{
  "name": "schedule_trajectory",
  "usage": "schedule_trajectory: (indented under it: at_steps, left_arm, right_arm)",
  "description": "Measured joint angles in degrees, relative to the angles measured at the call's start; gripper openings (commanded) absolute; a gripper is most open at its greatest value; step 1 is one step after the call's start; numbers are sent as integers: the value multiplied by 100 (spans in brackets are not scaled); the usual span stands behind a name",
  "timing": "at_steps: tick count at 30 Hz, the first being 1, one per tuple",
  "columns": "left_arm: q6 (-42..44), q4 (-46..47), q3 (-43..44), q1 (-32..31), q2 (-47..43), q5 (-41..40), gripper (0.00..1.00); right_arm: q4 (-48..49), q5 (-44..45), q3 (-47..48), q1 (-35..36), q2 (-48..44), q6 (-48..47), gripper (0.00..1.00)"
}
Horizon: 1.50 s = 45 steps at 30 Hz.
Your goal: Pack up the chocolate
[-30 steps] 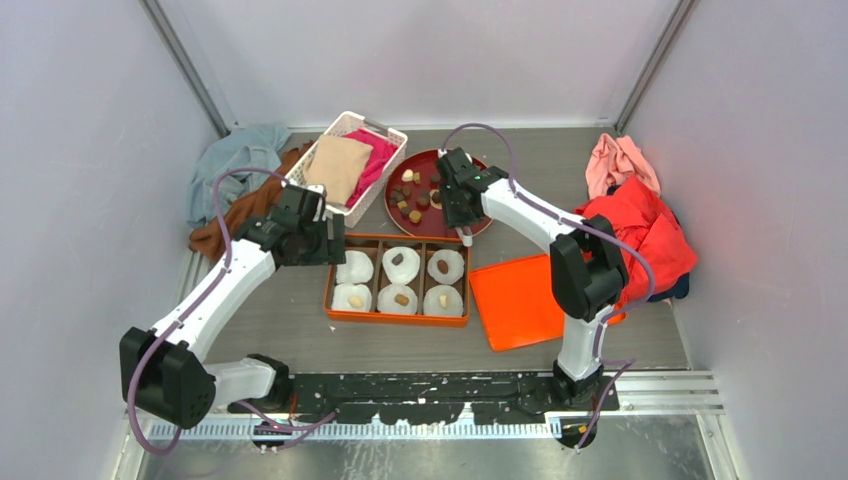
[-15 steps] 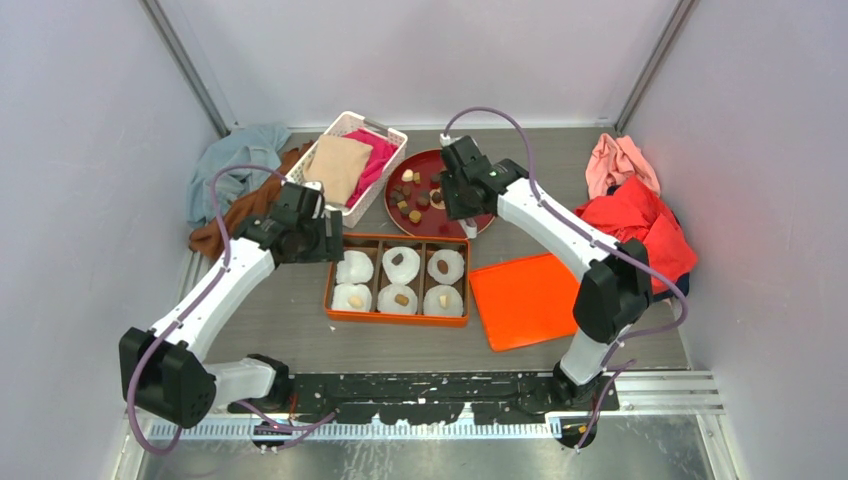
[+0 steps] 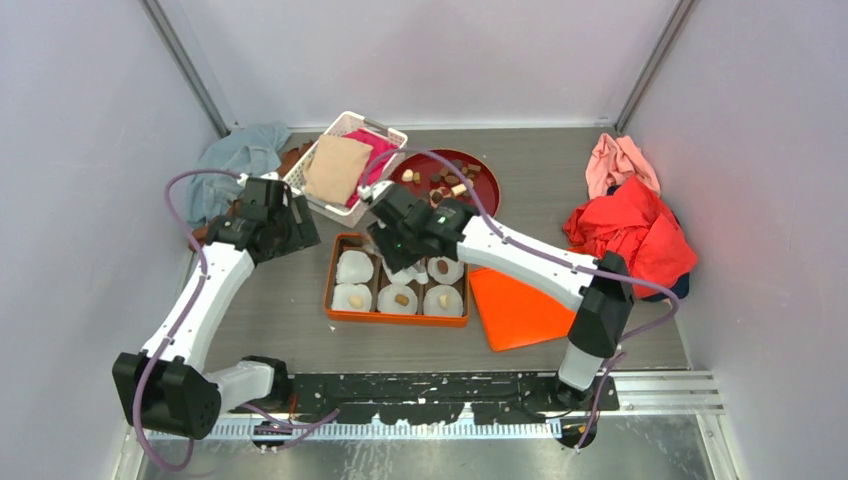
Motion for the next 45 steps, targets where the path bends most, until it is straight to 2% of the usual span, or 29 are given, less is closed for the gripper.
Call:
schedule_trajectory:
  at_steps: [4,11,19,29,37,42,45]
  left_arm:
    - [-66,-20,-20,44,-92,-37,82]
    - [-87,-48,-146,46,-98,-37,82]
    - [-87,-66,-184,46,-98,-37,82]
    - [-85,-70,-203,46,-98,-37,82]
    - [-85,-70,-205,48,-96,-37,82]
    - [-85,-68,-205,48,-98,-37,82]
    - [-85,-68,-221,48,-96,-37,82]
  right_arm:
    - [57,-195,4,304,286,0,26]
    - [101,-304,127,271,852,-15,27]
    - [111,-450,251,256,992,-24,30]
    - [256,-538,354,310,1272,-22,44]
    - [273,-568,365,313,1416,-22,47]
    - [280,-579,385,313,1416,-22,47]
    - [278,-577,385,313,1416,-22,42]
